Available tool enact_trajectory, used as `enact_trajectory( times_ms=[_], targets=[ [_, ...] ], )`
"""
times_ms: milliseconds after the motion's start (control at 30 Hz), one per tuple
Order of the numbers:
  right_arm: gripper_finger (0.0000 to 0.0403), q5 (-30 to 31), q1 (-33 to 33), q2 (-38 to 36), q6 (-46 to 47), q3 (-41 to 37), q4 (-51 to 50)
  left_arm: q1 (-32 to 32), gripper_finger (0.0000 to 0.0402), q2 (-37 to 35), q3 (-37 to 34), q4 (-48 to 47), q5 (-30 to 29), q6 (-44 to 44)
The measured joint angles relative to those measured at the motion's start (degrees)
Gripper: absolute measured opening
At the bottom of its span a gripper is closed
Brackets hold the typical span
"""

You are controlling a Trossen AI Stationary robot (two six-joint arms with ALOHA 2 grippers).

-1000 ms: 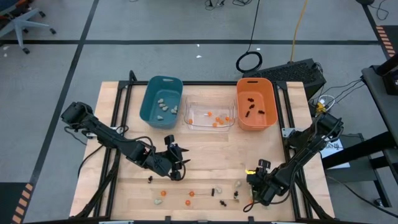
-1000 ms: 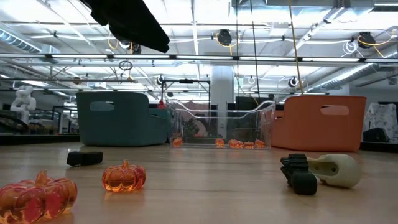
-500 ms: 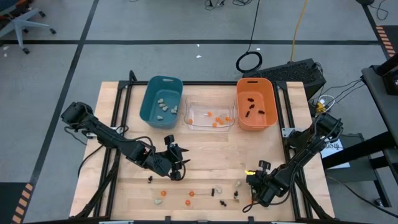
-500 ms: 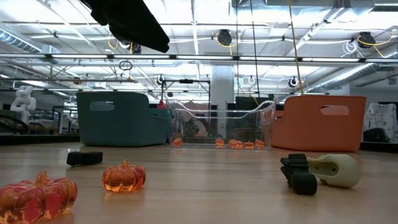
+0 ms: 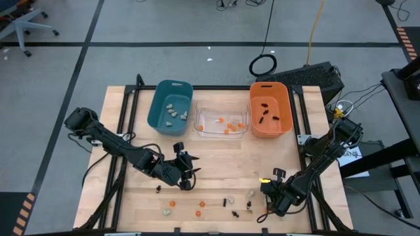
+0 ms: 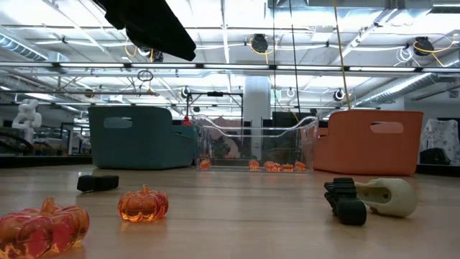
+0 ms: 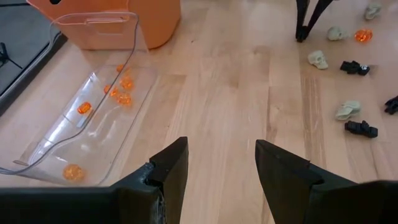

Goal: Sort Halloween decoration
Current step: Put the black skeleton toy into the orange bin

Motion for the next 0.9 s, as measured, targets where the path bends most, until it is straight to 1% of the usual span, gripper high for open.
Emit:
enact_trajectory(
  times_ms=[100, 267, 467, 600, 733, 867, 900],
  targets=[
    [0.0010, 3.16, -0.04, -2.22, -0.84, -0.13, -0.38, 0.00, 0.0184, -0.01, 0.00, 0.00, 0.00, 0.00],
    [0.0010, 10.80, -0.06, -4.96, -4.78, -0.07, 1.04, -0.02, 0.0184, -0.01, 0.00, 0.09, 0.00, 0.00],
    [0.0010, 22.68, -0.19, -7.13, -14.82, 0.00, 7.56, -0.01, 0.0184, -0.01, 0.00, 0.14, 0.01, -0.01],
    [0.0011, 29.23, -0.42, -8.76, -22.54, 0.08, 12.72, -0.02, 0.0184, -0.01, 0.01, 0.17, 0.09, -0.04],
    [0.0011, 33.76, -1.27, -11.00, -30.02, 0.11, 17.99, -0.01, 0.0184, -0.01, 0.02, 0.24, 0.19, -0.52],
    [0.0011, 34.45, -2.10, -12.83, -37.96, 0.11, 22.84, -0.02, 0.0184, -0.01, 0.02, 0.26, 0.22, -1.53],
    [0.0011, 35.46, -2.15, -13.23, -40.16, 0.11, 24.00, 0.00, 0.0184, -0.01, 0.02, 0.26, 0.22, -1.53]
  ],
)
